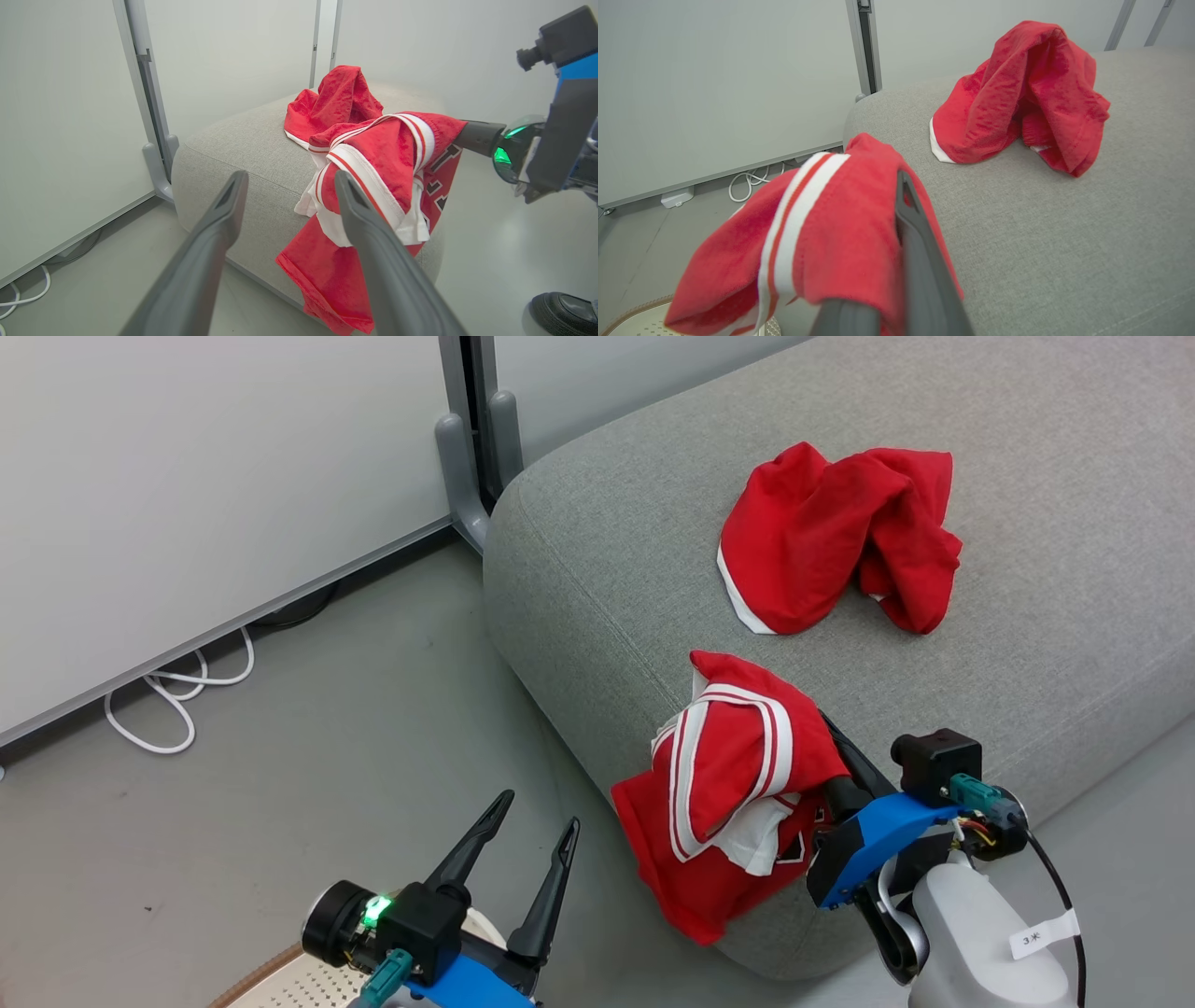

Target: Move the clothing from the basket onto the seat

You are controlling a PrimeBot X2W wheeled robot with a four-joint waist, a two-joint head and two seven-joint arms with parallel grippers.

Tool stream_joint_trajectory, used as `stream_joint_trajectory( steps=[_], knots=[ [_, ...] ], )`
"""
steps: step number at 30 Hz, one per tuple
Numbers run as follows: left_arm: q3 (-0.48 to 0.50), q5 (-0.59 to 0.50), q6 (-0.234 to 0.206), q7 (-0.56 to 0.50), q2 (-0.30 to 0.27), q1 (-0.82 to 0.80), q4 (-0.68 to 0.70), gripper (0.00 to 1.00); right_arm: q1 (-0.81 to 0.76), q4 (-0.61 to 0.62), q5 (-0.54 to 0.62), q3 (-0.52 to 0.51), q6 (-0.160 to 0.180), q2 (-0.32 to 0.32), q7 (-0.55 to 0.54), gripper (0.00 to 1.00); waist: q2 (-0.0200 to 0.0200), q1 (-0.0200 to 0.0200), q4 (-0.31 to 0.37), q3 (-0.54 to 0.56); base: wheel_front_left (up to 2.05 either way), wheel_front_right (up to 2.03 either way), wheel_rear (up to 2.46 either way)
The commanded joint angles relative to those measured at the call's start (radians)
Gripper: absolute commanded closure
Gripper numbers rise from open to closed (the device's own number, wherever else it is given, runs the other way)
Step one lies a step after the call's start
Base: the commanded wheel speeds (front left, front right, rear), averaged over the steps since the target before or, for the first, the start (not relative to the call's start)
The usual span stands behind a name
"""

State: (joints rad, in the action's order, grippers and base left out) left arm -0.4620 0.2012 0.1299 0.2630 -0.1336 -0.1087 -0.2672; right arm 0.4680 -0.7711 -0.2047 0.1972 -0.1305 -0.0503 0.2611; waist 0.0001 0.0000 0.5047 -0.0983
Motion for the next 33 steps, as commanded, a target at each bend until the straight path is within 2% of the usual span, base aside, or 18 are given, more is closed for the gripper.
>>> stream_joint_trajectory(
  steps=[1, 11, 22, 28, 33],
  knots=[
    [0.002, -0.001, 0.000, 0.002, -0.007, -0.014, -0.001, 0.00, -0.006, 0.007, -0.006, -0.003, -0.001, 0.000, 0.006, 1.00, -0.0001, 0.0000, -0.001, -0.001, 0.00, 0.00, 0.00],
    [0.015, -0.010, 0.000, 0.002, -0.016, -0.006, 0.018, 0.00, 0.063, 0.043, -0.035, -0.040, -0.001, 0.000, 0.006, 1.00, -0.0001, 0.0000, 0.008, -0.021, 0.00, 0.00, 0.00],
    [0.023, -0.036, 0.000, 0.002, -0.067, -0.038, 0.078, 0.00, 0.284, 0.087, 0.014, -0.207, -0.001, -0.004, -0.030, 1.00, -0.0001, 0.0000, 0.005, -0.149, 0.00, 0.00, 0.00],
    [0.030, -0.052, 0.000, 0.002, -0.106, -0.056, 0.122, 0.00, 0.405, 0.150, 0.013, -0.298, -0.001, -0.049, -0.076, 1.00, -0.0001, 0.0000, 0.000, -0.235, 0.00, 0.00, 0.00],
    [0.033, -0.068, 0.000, 0.002, -0.158, -0.122, 0.167, 0.00, 0.516, 0.243, 0.004, -0.439, -0.001, -0.113, -0.136, 1.00, -0.0001, 0.0000, -0.027, -0.361, 0.00, 0.00, 0.00]
  ],
)
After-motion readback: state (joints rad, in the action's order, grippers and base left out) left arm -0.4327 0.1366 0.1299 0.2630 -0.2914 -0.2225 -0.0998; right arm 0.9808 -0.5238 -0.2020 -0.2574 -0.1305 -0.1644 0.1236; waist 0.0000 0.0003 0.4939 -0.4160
